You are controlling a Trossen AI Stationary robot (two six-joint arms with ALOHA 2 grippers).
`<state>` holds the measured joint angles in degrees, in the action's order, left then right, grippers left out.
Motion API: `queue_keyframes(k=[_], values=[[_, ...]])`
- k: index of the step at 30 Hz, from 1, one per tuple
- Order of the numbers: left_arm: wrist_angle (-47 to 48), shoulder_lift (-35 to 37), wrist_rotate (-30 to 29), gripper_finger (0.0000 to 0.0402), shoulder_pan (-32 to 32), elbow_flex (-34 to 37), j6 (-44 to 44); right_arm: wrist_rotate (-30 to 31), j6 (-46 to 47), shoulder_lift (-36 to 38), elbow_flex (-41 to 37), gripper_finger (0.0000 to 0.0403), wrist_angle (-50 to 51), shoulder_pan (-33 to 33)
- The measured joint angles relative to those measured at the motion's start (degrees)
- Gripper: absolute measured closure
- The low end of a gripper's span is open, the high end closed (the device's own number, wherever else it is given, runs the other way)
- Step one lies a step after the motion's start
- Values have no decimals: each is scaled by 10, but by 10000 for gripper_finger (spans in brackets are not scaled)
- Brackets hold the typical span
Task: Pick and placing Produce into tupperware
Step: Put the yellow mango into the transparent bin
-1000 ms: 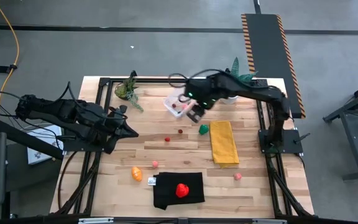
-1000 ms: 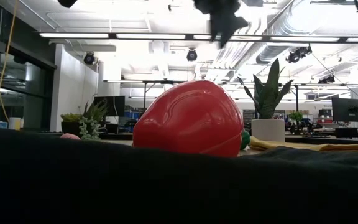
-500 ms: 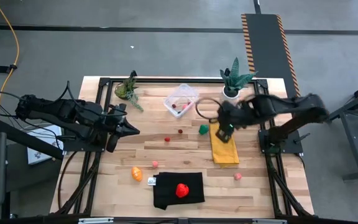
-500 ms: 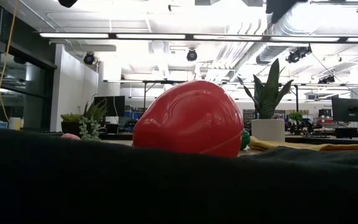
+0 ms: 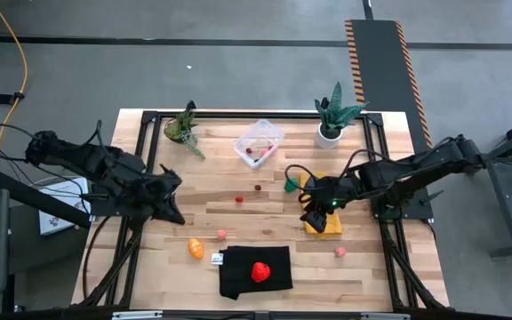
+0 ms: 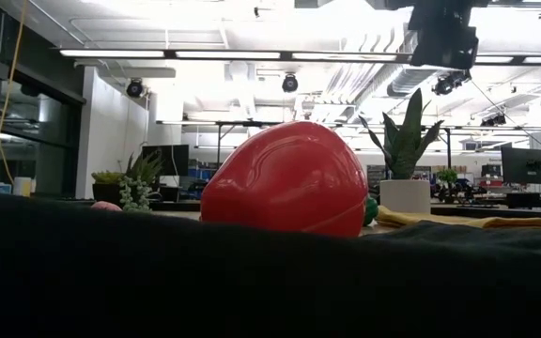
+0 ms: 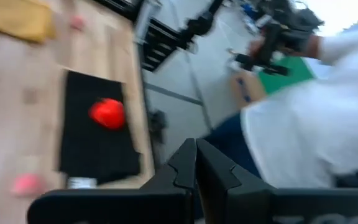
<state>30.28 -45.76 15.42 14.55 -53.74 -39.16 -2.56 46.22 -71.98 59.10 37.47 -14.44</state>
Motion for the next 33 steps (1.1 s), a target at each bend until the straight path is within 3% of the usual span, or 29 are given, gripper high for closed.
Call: queue_keyframes(k=[4, 12, 20, 24, 33], values=[[-30, -19, -16, 401, 75, 0, -49, 0, -2, 0, 0, 226, 1, -3], [-45, -77, -185, 401, 220, 0, -131, 10, -2, 0, 0, 226, 4, -11], [-46, -132, -241, 401, 306, 0, -183, 10, -12, 0, 0, 226, 4, -11], [-25, -166, -243, 401, 313, 0, -165, 11, -17, 0, 0, 226, 4, -11], [138, -227, -256, 401, 312, 0, -16, 34, -12, 0, 0, 226, 4, -11]])
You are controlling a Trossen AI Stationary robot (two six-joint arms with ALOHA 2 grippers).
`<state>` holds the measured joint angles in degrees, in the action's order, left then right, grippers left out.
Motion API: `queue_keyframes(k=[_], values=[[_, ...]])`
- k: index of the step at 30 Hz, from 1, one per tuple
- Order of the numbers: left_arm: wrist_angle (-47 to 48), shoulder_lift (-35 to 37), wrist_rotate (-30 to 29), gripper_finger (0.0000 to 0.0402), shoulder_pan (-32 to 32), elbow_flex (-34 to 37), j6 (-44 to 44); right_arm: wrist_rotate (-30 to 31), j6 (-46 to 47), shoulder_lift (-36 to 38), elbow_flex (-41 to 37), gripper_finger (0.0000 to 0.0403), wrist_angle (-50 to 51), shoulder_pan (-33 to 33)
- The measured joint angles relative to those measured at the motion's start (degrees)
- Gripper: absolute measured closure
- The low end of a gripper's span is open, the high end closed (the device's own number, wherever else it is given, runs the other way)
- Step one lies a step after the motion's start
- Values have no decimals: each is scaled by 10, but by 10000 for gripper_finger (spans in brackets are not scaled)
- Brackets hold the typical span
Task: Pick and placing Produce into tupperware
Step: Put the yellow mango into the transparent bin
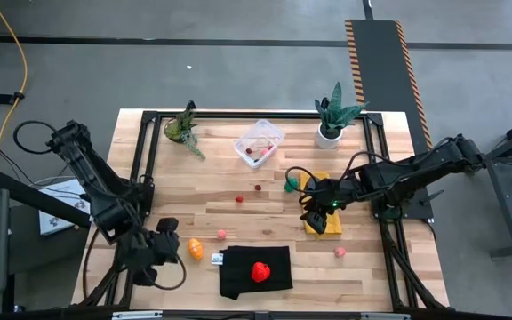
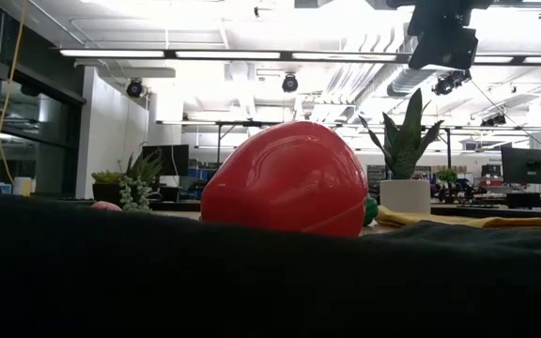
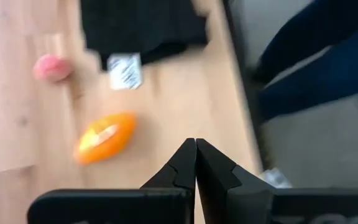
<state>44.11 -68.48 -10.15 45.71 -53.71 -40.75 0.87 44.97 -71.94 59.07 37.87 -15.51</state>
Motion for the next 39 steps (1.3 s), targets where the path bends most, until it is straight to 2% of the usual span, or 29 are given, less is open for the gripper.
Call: queue_keyframes(k=[5, 11, 14, 17, 21, 28, 39], values=[[39, -13, 0, 382, -12, 0, 88, 21, 1, 0, 0, 226, 0, 0], [39, -15, 3, 300, -70, 0, 223, 49, 13, 0, 0, 226, 3, 0], [41, -15, 28, 260, -105, 0, 293, 53, 15, 0, 0, 226, 5, 0], [46, -18, 60, 236, -132, 0, 366, 56, 27, 0, 0, 226, 6, 0], [77, -35, 96, 225, -159, 0, 455, 74, 44, 0, 0, 226, 6, 0], [98, -86, 110, 224, -177, 1, 550, 85, 64, 0, 0, 226, 7, 0], [21, -133, 110, 224, -176, 19, 560, 88, 66, 0, 0, 226, 7, 0]])
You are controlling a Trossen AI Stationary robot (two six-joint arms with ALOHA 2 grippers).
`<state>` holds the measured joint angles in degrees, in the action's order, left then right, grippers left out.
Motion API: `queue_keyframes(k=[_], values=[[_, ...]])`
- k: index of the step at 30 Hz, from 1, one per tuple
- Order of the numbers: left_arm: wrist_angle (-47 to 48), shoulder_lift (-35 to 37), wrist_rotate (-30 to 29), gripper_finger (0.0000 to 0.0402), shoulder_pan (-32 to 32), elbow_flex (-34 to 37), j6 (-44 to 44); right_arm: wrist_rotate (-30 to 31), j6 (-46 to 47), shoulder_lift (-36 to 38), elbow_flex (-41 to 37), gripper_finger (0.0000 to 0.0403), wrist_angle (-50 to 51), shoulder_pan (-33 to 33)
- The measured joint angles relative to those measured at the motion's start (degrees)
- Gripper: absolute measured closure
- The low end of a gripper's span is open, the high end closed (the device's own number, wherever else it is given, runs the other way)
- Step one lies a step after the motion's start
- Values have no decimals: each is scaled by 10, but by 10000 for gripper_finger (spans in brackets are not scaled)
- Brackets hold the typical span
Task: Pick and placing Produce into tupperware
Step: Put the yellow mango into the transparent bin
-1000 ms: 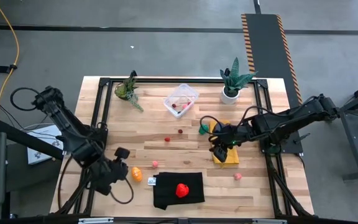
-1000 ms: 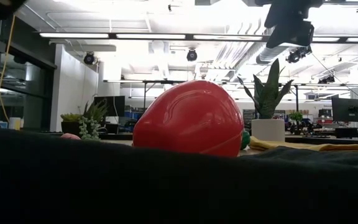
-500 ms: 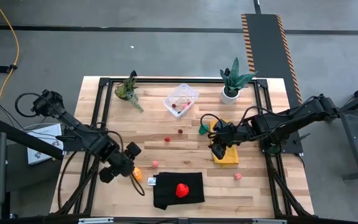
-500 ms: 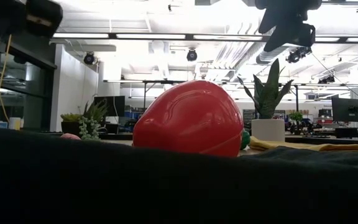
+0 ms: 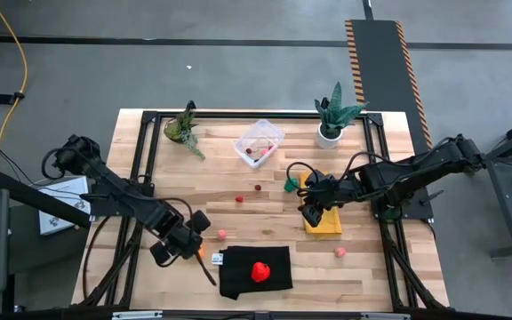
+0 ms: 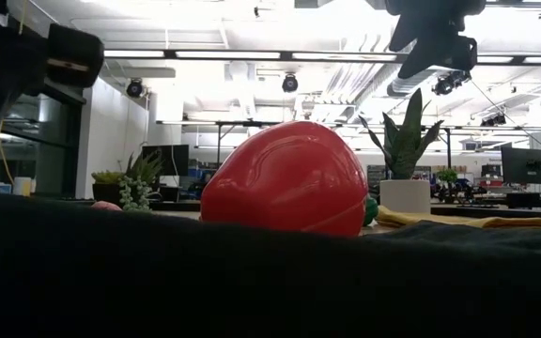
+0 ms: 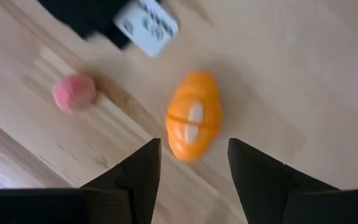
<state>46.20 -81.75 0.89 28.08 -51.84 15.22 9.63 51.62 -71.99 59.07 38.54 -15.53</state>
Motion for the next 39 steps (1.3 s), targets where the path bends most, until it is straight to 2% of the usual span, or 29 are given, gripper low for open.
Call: queue_keyframes(k=[5, 15, 28, 39], values=[[-33, 1, 2, 218, 0, 0, 0, 2, 4, 0, 0, 226, 1, 0], [-32, -1, -3, 162, 0, 0, 7, 2, 4, 0, 0, 226, 2, 0], [-32, -65, -4, 198, 0, 2, 41, 10, 9, 0, 0, 226, 5, 0], [-54, -67, 6, 190, 0, 10, 56, 12, 8, 0, 0, 226, 7, 0]])
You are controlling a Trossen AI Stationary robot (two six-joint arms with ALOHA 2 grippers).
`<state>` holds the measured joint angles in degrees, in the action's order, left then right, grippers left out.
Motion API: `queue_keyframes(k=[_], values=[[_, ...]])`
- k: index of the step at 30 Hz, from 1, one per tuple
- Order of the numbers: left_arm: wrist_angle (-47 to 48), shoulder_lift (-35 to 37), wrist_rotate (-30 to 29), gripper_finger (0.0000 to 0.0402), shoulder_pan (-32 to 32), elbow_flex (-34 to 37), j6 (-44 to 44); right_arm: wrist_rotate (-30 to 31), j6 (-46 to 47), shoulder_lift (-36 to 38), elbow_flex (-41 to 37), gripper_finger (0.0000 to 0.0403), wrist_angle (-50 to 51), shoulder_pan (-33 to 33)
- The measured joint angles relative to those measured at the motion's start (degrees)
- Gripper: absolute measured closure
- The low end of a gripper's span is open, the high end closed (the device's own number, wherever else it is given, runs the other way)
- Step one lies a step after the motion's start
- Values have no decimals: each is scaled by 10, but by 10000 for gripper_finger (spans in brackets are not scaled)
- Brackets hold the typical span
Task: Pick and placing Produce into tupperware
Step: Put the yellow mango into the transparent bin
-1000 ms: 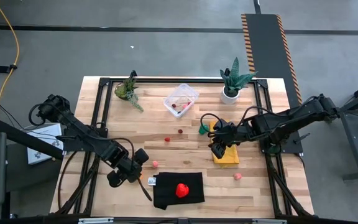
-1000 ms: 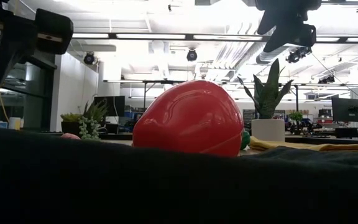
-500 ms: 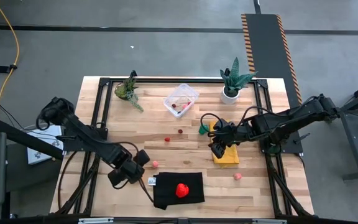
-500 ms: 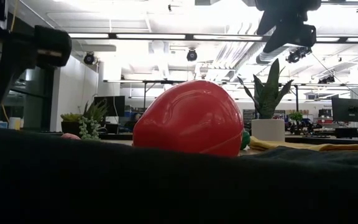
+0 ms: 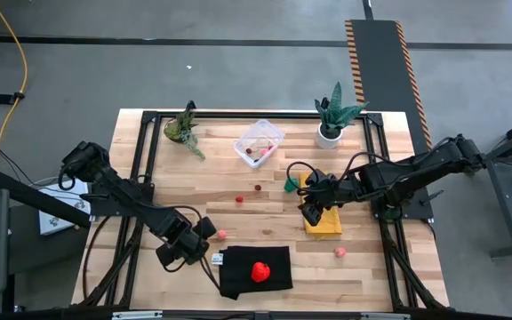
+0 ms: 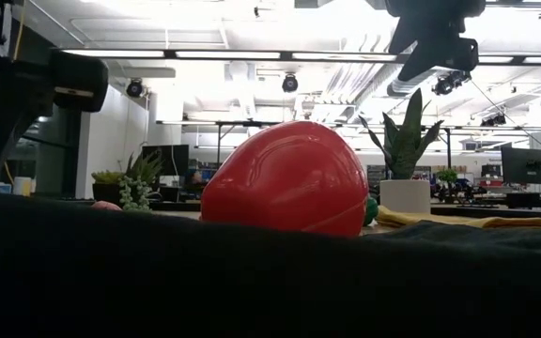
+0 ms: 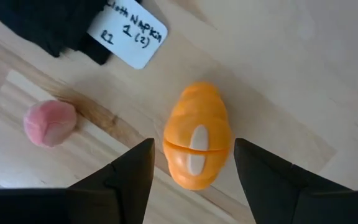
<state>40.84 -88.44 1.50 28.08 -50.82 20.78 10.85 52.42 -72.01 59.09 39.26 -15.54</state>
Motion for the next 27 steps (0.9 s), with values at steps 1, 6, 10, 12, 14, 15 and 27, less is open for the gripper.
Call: queue_keyframes(k=[1, 6, 10, 12, 14, 15, 27], values=[[-2, 0, 0, 190, 0, 4, 0, 0, 0, 0, 0, 226, 1, 0], [-7, 0, 2, 190, 0, 19, 0, 0, -4, 0, 0, 226, 3, 0], [-12, 0, 2, 192, 0, 28, 0, 0, -4, 0, 0, 226, 4, 0], [-19, 0, 2, 192, 0, 30, 0, 0, -4, 0, 0, 226, 4, 0], [-27, 0, 2, 192, 0, 30, 0, 1, -4, 0, 0, 226, 4, 0], [-31, 0, 1, 192, 0, 30, 0, 3, -4, 0, 0, 226, 4, 0], [-48, 0, 0, 192, 0, 30, 16, 10, -10, 0, 0, 226, 4, 0]])
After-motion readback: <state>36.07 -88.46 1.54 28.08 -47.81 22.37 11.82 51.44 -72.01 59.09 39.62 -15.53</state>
